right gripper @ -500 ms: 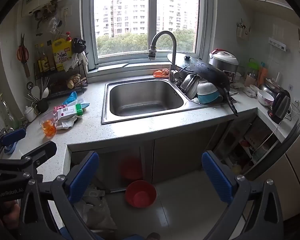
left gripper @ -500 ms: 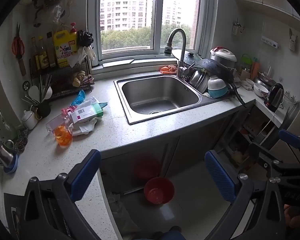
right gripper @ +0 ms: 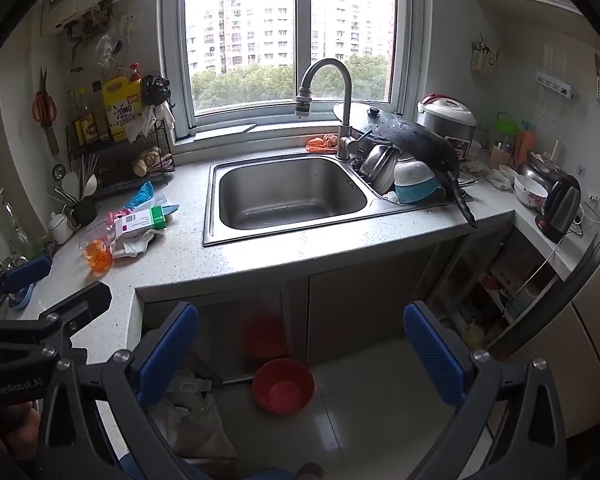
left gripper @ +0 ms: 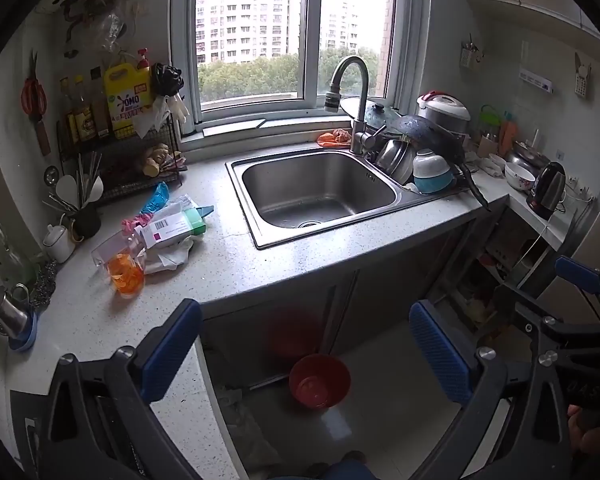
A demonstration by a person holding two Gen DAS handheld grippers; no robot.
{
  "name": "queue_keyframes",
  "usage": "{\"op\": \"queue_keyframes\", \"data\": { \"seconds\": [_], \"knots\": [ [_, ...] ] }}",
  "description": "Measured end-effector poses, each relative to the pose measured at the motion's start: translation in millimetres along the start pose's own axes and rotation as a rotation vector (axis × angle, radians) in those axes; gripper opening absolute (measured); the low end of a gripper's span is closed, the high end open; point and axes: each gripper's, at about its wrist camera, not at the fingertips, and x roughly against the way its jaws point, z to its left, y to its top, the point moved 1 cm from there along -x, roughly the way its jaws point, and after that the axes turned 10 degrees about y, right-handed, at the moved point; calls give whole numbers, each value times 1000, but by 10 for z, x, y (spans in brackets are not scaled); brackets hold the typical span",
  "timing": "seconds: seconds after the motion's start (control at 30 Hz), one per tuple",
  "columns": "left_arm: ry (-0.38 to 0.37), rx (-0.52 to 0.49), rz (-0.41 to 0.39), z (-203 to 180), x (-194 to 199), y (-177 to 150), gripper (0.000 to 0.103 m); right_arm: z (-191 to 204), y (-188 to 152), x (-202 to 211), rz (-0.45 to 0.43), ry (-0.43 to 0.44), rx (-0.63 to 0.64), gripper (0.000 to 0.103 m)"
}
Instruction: Collect trash
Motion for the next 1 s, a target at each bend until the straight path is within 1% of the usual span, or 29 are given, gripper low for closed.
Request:
{"op": "queue_keyframes", "data": {
  "seconds": [1.0],
  "knots": [
    [8,-14,1,35,-3,-56,103,14,-36,5,5,-1,-2,103]
  ]
}}
